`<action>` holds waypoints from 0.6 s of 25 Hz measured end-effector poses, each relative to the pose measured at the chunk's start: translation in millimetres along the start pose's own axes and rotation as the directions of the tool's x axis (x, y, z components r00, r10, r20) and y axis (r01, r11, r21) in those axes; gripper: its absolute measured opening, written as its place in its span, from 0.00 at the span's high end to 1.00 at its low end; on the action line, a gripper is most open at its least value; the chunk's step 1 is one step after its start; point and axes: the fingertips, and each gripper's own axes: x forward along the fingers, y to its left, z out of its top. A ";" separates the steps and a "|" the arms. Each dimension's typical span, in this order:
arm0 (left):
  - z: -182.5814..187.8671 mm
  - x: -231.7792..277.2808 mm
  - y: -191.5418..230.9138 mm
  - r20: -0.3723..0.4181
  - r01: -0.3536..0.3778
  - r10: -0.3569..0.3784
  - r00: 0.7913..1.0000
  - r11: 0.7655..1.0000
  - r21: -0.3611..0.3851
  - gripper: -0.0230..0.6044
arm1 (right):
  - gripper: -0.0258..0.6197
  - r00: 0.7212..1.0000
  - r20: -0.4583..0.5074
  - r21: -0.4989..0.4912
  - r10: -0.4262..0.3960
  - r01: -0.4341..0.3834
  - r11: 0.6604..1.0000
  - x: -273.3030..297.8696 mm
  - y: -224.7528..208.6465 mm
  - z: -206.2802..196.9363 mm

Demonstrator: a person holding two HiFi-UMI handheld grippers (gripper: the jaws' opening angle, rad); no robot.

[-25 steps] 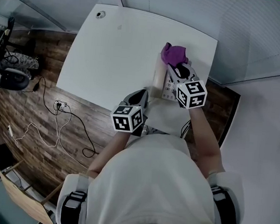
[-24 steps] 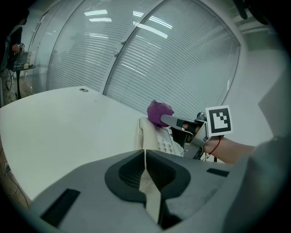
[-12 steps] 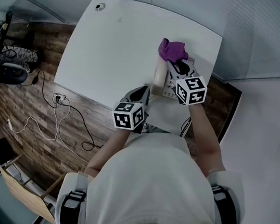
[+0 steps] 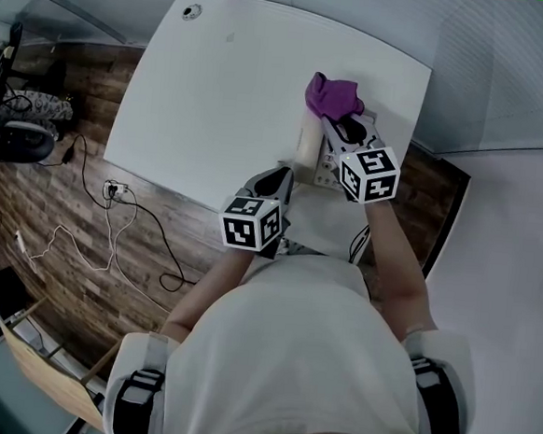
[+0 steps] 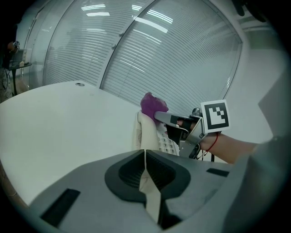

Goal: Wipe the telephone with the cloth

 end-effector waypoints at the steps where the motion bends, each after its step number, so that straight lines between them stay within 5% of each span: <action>1: -1.0 -0.5 0.6 -0.002 -0.001 0.001 1.000 1.000 0.002 0.91 | 0.80 1.000 -0.001 -0.001 -0.002 0.002 1.000 -0.3 0.4 -0.3; 15: -8.1 -1.0 2.0 0.004 0.016 -0.016 1.000 1.000 -0.006 0.91 | 0.80 0.999 -0.033 -0.061 0.005 -0.007 0.998 -9.5 16.0 -9.3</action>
